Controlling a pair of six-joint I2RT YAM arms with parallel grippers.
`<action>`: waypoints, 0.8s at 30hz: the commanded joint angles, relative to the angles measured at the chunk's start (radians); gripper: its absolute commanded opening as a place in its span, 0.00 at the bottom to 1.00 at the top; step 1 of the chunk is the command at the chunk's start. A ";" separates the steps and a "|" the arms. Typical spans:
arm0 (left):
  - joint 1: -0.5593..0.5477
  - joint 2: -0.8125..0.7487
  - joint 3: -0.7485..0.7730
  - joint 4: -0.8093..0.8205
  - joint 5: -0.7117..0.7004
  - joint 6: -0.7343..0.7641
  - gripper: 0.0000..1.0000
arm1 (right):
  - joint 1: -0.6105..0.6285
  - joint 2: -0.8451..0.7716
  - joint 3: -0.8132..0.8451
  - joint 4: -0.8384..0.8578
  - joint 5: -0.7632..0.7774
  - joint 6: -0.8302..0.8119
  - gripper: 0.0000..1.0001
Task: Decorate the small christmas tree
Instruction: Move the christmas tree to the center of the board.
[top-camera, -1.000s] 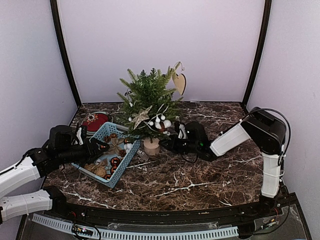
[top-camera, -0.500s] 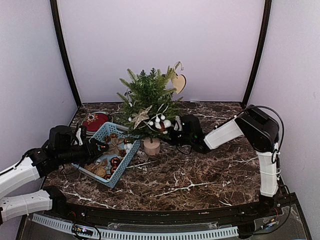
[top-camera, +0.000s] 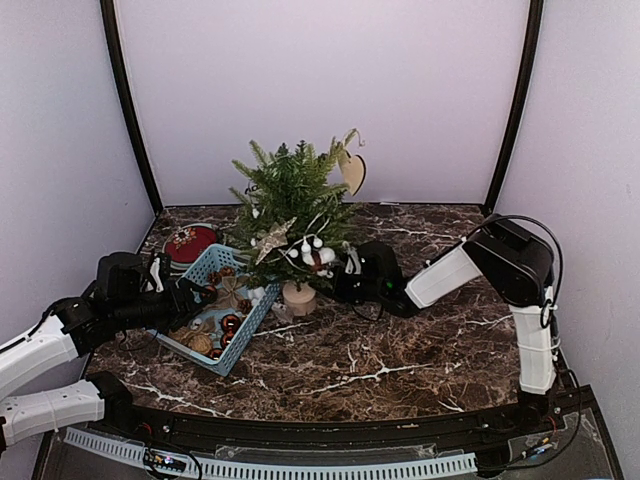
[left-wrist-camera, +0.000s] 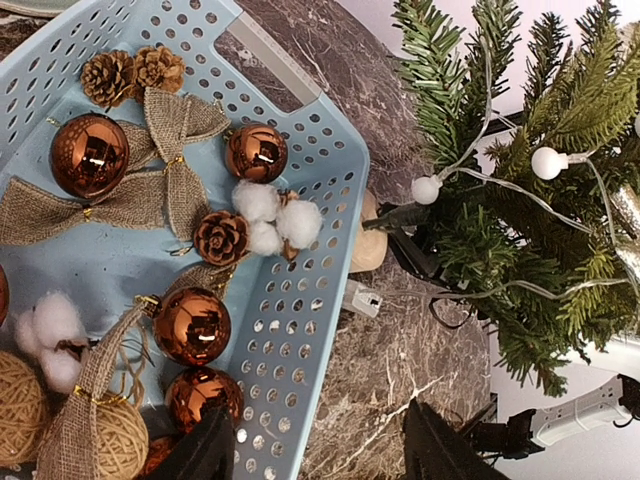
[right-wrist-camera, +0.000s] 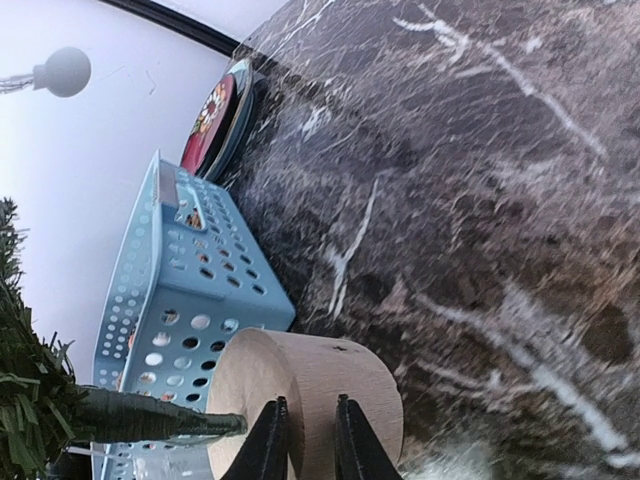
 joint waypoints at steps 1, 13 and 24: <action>0.009 -0.014 -0.006 -0.019 -0.010 0.016 0.59 | 0.045 -0.041 -0.061 0.009 0.007 0.008 0.18; 0.011 -0.025 0.012 -0.092 -0.034 0.045 0.59 | 0.092 -0.112 -0.136 0.040 0.052 0.049 0.18; 0.011 0.061 0.106 -0.382 -0.077 0.177 0.50 | 0.091 -0.313 -0.280 0.018 0.144 0.036 0.34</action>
